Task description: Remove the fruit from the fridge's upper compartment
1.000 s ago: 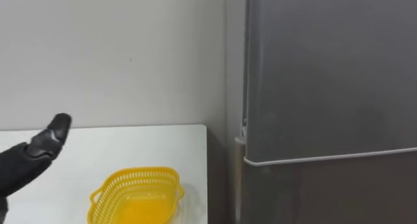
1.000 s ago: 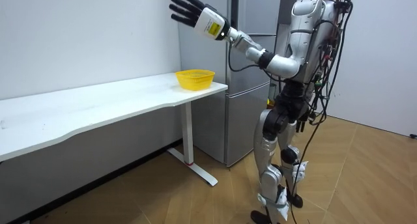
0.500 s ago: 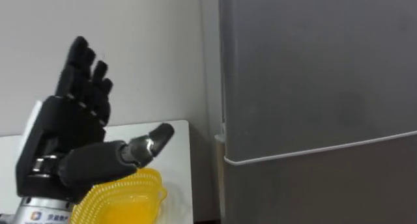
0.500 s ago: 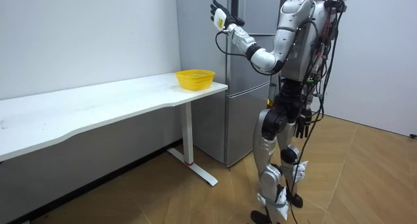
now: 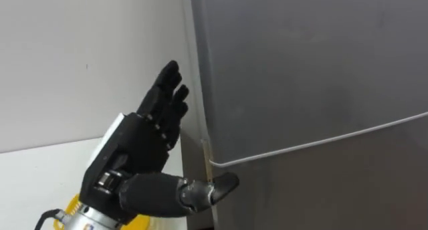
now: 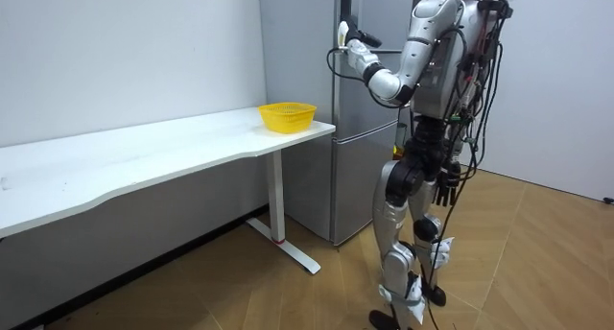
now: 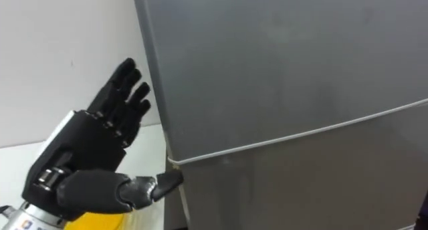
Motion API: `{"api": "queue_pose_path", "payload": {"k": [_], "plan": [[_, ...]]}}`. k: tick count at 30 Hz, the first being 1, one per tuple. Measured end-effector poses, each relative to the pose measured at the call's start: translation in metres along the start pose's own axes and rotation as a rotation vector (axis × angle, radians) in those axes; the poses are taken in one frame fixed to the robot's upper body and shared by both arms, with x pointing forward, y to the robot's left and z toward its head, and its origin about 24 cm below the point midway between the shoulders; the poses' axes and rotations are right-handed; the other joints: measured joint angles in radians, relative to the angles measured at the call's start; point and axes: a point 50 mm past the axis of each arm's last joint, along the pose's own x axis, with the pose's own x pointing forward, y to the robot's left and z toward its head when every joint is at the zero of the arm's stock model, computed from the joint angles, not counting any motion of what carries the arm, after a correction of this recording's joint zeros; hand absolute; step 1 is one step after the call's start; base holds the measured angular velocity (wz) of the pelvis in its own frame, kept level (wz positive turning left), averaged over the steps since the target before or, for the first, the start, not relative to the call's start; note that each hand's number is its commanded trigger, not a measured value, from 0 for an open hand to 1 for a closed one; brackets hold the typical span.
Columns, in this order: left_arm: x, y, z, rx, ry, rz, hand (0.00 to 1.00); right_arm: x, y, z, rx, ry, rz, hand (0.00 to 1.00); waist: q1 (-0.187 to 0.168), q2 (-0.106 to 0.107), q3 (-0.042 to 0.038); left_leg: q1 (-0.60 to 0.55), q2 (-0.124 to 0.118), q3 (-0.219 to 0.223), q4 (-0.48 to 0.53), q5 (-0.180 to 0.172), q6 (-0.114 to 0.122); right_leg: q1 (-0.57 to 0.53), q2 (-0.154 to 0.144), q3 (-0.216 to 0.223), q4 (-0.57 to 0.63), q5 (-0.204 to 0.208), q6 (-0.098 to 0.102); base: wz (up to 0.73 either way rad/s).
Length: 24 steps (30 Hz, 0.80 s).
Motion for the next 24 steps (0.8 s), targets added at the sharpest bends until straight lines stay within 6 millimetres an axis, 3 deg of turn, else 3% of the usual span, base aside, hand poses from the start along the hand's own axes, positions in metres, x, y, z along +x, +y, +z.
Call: {"api": "queue_pose_path", "payload": {"k": [11, 12, 13, 14, 19, 20, 22, 23, 24], "plan": [[0.0006, -0.0066, -0.0072, -0.014, 0.04, -0.09, 0.0, -0.0002, -0.0007, 0.0045, -0.019, -0.013, -0.001, 0.0, -0.002, -0.006, 0.009, -0.001, 0.001, -0.001, 0.003, 0.0, 0.0, 0.001, 0.0, -0.002, 0.0, 0.0, 0.0, 0.0], [0.0007, -0.0071, -0.0074, -0.014, 0.041, -0.093, 0.4, -0.0003, -0.0012, 0.0045, -0.021, -0.014, -0.001, 0.0, -0.002, -0.006, 0.0092, -0.001, 0.001, -0.001, 0.003, 0.0, 0.0, 0.002, 0.0, -0.001, 0.0, 0.0, 0.0, 0.0], [0.0007, -0.0075, -0.0075, -0.015, 0.041, -0.099, 0.99, -0.0003, -0.0016, 0.0047, -0.023, -0.014, -0.002, 0.0, 0.0, -0.007, 0.0094, -0.001, 0.0, -0.002, 0.003, 0.0, 0.0, 0.002, 0.0, -0.001, 0.0, 0.0, 0.0, 0.0], [0.0007, -0.0077, -0.0075, -0.015, 0.041, -0.103, 1.0, -0.0004, -0.0017, 0.0048, -0.024, -0.014, -0.002, 0.0, 0.001, -0.007, 0.0097, -0.002, 0.0, -0.003, 0.003, 0.0, 0.0, 0.002, 0.0, -0.001, 0.0, 0.0, 0.0, 0.0], [-0.0003, -0.0031, -0.006, -0.006, 0.037, -0.084, 1.0, -0.0006, -0.0034, 0.0044, -0.025, -0.013, -0.004, 0.0, 0.003, -0.009, 0.011, -0.003, 0.0, -0.005, 0.003, 0.0, 0.0, 0.003, 0.0, -0.001, -0.002, 0.0, 0.0, 0.0], [-0.0006, -0.0019, -0.0054, -0.003, 0.036, -0.079, 0.95, -0.0006, -0.0035, 0.0043, -0.024, -0.013, -0.005, 0.0, 0.003, -0.009, 0.011, -0.003, 0.0, -0.005, 0.003, 0.0, 0.0, 0.003, 0.0, -0.001, -0.002, 0.0, 0.0, 0.0], [-0.0003, 0.0002, -0.0033, 0.001, 0.025, -0.07, 0.6, -0.0007, -0.0043, 0.0041, -0.024, -0.012, -0.006, 0.0, 0.003, -0.009, 0.0105, -0.003, -0.001, -0.005, 0.003, 0.0, 0.0, 0.003, 0.0, 0.0, -0.003, 0.0, 0.001, 0.0], [0.0004, 0.0, -0.0027, 0.002, 0.022, -0.073, 0.5, -0.0007, -0.0044, 0.0041, -0.025, -0.012, -0.006, 0.0, 0.003, -0.009, 0.0101, -0.003, -0.001, -0.005, 0.003, 0.0, 0.0, 0.003, -0.001, 0.0, -0.003, 0.0, 0.001, 0.0], [0.0003, -0.0007, -0.0026, -0.004, 0.022, -0.09, 0.04, -0.0008, -0.0046, 0.004, -0.024, -0.012, -0.005, 0.0, 0.005, -0.007, 0.0088, -0.003, -0.001, -0.005, 0.003, 0.0, 0.0, 0.003, -0.001, 0.0, -0.003, 0.0, 0.001, 0.04]]}}
